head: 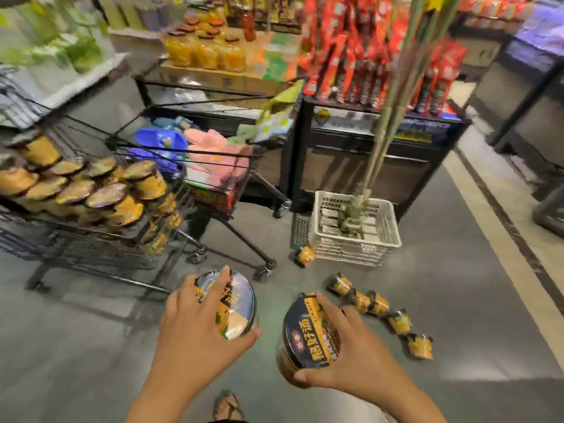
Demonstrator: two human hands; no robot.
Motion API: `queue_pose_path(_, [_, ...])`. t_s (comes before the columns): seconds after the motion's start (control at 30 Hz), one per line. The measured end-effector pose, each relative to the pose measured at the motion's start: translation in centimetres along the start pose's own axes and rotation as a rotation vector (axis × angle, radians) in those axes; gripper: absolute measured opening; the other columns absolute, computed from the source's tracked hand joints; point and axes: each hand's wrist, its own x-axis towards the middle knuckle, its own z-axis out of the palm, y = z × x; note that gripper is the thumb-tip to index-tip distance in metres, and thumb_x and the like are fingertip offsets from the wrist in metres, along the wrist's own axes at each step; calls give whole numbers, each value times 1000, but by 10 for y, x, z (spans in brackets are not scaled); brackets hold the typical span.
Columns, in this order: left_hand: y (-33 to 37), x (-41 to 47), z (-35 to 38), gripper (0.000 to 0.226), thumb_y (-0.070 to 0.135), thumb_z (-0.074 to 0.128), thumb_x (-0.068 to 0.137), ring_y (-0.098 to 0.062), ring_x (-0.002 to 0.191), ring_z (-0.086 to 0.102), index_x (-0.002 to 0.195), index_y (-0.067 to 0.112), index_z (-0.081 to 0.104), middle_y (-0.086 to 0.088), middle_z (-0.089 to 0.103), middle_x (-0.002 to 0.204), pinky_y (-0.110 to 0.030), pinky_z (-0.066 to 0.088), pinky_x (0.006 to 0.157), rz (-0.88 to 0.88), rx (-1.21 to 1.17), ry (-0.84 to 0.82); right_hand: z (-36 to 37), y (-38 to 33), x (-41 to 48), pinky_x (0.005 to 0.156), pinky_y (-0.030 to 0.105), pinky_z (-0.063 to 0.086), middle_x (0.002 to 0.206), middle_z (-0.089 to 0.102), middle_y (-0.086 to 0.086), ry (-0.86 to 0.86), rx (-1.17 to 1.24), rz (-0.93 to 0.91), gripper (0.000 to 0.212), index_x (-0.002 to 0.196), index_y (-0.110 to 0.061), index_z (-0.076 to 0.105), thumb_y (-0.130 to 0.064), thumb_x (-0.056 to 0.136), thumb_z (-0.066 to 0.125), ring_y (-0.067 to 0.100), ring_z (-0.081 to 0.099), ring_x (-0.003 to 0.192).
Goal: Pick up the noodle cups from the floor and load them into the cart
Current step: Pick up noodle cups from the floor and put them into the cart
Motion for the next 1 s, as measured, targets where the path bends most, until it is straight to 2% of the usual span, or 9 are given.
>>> queue_pose_path(0.17, [-83, 33, -41, 112, 93, 41, 53, -27, 140, 11, 148, 52, -2, -4, 9, 156, -40, 26, 112, -155, 11, 47, 18, -78, 78, 93, 25, 41, 117, 30, -18, -41, -59, -116, 128, 146, -53, -1, -90, 41, 63, 7, 41, 110])
queue_pose_path(0.27, [-118, 45, -56, 115, 94, 31, 46, -27, 136, 15, 149, 51, 1, -2, 13, 154, -39, 25, 112, -262, 6, 98, 23, -114, 111, 92, 24, 41, 116, 33, -19, -75, -39, -151, 128, 146, -53, 0, -88, 42, 64, 5, 43, 109])
queue_pose_path(0.47, [-164, 85, -67, 120, 93, 51, 47, -28, 136, 18, 150, 45, 14, -3, 22, 153, -41, 26, 113, -475, -98, 146, 27, -158, 186, 99, 26, 41, 125, 34, -15, -127, -35, -202, 128, 143, -57, -2, -96, 35, 55, 7, 42, 116])
queue_pose_path(0.6, [-189, 127, -70, 121, 94, 48, 45, -27, 132, 21, 150, 44, 17, -1, 24, 149, -42, 29, 111, -556, -130, 182, 25, -190, 258, 95, 24, 42, 125, 33, -13, -156, -106, -278, 131, 146, -52, -2, -93, 36, 57, 7, 44, 118])
queue_pose_path(0.73, [-208, 184, -82, 117, 91, 53, 50, -27, 134, 18, 150, 45, 13, -1, 19, 151, -41, 24, 114, -675, -128, 176, 19, -234, 342, 97, 27, 42, 125, 36, -12, -206, -143, -380, 129, 148, -50, 0, -89, 42, 63, 8, 45, 118])
queue_pose_path(0.83, [-222, 232, -93, 129, 103, 35, 37, -27, 131, 24, 150, 44, 18, -3, 24, 148, -42, 29, 111, -737, -108, 221, 11, -270, 406, 96, 23, 40, 120, 35, -14, -220, -194, -489, 128, 149, -47, 5, -89, 42, 61, 6, 44, 117])
queue_pose_path(0.9, [-228, 264, -104, 133, 107, 21, 33, -26, 134, 24, 151, 45, 13, -1, 23, 149, -42, 33, 111, -776, -86, 194, 2, -295, 445, 98, 24, 37, 116, 36, -13, -214, -264, -557, 129, 150, -43, 10, -95, 40, 53, 9, 41, 118])
queue_pose_path(1.0, [-236, 310, -125, 129, 106, 20, 36, -27, 140, 21, 150, 47, 5, 1, 18, 155, -45, 31, 112, -863, -105, 188, -12, -332, 502, 98, 30, 39, 116, 42, -7, -181, -346, -611, 134, 150, -39, 19, -102, 34, 42, 16, 42, 118])
